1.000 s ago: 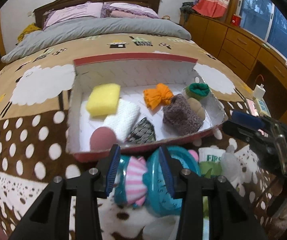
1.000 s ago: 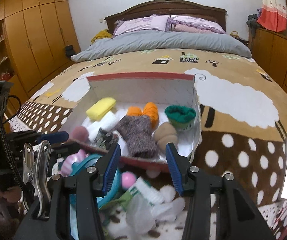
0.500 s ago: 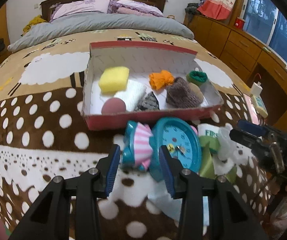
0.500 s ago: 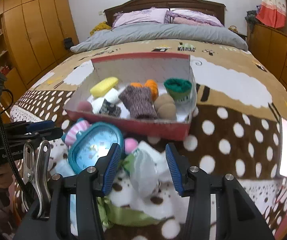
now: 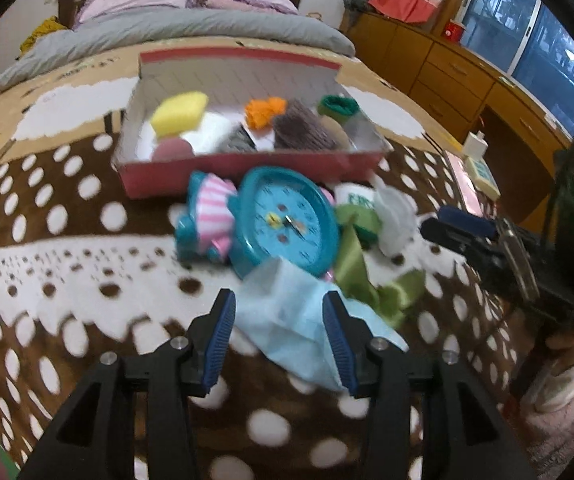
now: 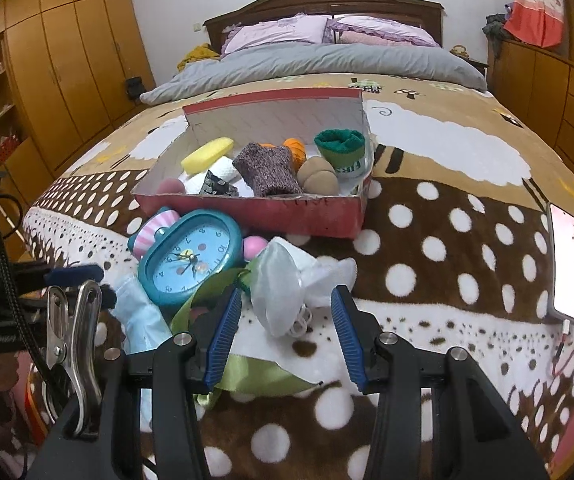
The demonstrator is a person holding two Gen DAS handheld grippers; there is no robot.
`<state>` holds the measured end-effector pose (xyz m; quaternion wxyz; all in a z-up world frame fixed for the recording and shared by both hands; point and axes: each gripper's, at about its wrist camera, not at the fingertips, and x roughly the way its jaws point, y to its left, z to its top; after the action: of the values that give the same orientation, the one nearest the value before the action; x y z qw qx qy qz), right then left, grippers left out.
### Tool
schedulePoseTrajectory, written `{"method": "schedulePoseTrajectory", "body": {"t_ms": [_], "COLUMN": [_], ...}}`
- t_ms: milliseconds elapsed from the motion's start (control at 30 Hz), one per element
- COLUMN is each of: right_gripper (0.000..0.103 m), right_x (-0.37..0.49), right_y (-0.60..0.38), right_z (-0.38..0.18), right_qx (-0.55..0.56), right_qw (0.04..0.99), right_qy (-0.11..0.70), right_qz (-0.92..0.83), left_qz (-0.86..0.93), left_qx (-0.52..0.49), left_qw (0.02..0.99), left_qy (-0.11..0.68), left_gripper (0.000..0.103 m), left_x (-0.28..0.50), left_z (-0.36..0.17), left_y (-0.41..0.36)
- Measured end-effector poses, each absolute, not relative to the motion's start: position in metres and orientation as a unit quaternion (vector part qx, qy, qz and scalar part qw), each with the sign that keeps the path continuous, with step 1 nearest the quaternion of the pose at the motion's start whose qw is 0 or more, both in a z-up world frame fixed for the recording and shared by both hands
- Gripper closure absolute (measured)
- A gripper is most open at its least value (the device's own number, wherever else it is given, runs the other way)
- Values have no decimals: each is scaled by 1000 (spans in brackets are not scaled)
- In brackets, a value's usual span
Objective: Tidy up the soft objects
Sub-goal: 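Move both tools back toward the pile of soft items, then grasp the light blue face mask with the left gripper while the right gripper grasps the green ribbon bow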
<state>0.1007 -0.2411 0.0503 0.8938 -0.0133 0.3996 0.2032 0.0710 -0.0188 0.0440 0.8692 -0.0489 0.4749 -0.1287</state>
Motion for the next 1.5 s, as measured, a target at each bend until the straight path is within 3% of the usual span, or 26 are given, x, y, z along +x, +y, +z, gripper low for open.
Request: {"method": "schedulePoseTrajectory", "body": {"t_ms": [300, 700, 1067, 1500], "right_gripper": [55, 55, 55, 55], "right_x": [97, 92, 89, 89], "right_y": [-251, -256, -250, -257], "right_z": [47, 44, 36, 36], "right_qx": [-5, -10, -8, 2], "right_qw": [896, 898, 895, 896], "right_qy": [394, 387, 388, 386], "right_qz": [205, 208, 221, 217], "left_qz": [-142, -139, -103, -97], "left_qx": [-78, -98, -59, -110], "left_qw": [835, 825, 844, 828], "left_qy": [526, 539, 523, 541], "left_gripper": [43, 40, 37, 32], "left_x": [62, 70, 54, 67], "left_z": [22, -1, 13, -2], "left_y": [-39, -50, -48, -50]}}
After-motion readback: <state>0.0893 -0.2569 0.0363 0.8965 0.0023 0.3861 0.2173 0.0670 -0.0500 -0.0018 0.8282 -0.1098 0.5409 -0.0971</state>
